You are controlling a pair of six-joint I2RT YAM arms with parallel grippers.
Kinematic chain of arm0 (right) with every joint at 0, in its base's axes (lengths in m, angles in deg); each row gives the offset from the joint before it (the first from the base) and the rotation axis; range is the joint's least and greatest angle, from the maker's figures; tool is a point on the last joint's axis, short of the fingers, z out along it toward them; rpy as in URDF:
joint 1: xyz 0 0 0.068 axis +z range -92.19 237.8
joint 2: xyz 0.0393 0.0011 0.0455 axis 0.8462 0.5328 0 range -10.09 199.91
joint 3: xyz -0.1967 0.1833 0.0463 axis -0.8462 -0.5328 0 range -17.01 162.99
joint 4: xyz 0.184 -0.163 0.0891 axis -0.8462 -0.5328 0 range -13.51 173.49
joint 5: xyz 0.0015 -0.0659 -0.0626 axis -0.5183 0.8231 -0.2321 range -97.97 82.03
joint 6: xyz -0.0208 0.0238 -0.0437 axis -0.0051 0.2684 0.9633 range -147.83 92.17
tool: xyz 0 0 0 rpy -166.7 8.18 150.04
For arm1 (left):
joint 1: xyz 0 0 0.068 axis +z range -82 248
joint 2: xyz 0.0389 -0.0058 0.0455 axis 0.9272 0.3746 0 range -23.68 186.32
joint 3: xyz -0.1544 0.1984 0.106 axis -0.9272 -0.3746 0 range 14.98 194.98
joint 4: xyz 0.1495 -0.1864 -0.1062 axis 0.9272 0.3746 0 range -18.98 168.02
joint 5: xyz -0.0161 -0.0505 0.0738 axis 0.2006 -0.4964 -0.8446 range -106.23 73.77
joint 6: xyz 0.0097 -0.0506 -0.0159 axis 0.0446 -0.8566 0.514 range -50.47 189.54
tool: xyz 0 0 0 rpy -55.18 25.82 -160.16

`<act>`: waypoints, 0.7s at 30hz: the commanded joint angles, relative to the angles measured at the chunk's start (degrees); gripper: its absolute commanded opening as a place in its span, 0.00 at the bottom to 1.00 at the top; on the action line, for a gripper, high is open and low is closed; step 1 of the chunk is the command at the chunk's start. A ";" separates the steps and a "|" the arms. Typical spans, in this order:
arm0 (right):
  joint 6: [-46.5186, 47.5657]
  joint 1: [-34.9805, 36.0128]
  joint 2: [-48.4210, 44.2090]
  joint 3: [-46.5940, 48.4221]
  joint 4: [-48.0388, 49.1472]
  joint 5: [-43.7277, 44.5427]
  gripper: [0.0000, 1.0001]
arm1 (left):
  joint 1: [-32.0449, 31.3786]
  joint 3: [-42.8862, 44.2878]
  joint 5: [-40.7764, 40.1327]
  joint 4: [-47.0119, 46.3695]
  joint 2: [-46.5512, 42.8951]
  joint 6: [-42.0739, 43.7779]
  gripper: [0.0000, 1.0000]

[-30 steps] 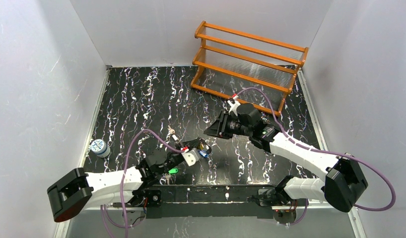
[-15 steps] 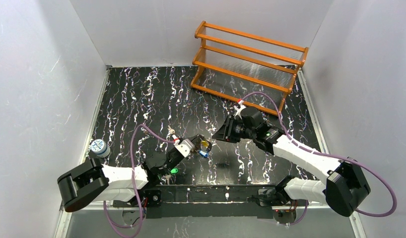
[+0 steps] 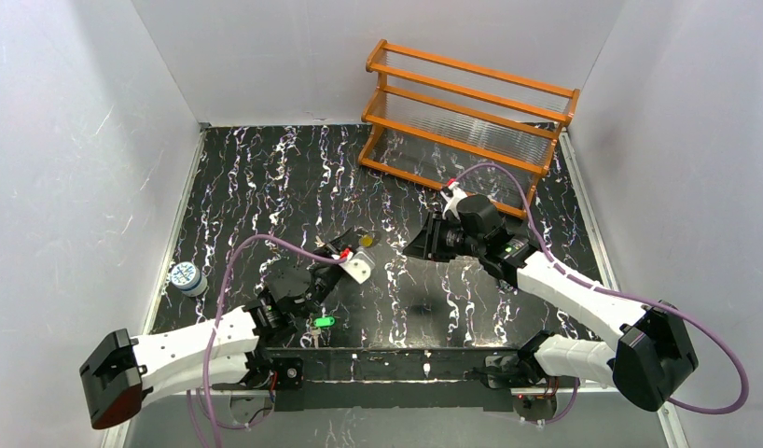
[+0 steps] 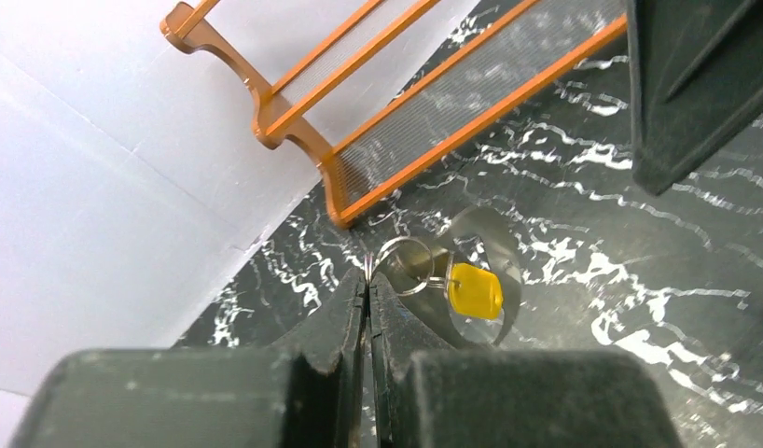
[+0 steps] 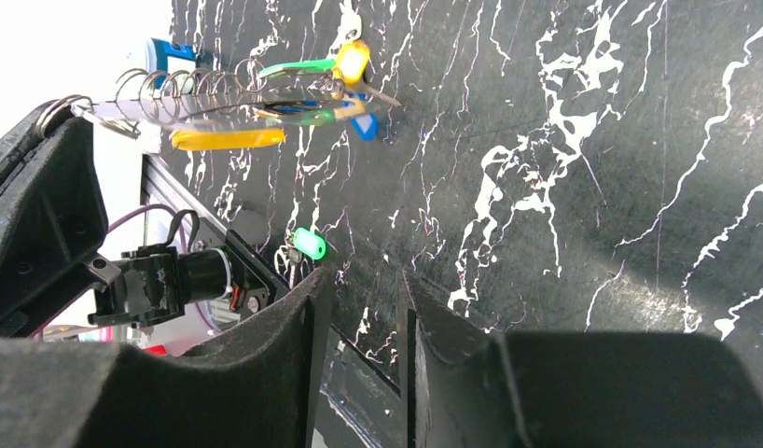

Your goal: Put the keys on the keyring

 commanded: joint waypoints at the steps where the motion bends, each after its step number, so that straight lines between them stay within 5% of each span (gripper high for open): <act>1: 2.99 -0.42 -0.47 2.48 1.13 -0.33 0.40 | 0.05 3.13 -1.74 10.71 -2.52 7.19 0.00; 7: 3.81 -0.50 0.10 0.34 3.42 -2.48 0.41 | 0.05 3.81 6.70 13.10 4.02 3.60 0.00; 14: 8.84 -0.76 0.07 0.37 3.02 -6.41 0.54 | -0.21 -0.18 15.07 -1.88 17.64 0.28 0.00; 21: 8.28 -1.43 -1.15 -0.04 1.06 -5.53 0.55 | -0.57 -2.06 16.59 -14.35 23.60 -6.98 0.00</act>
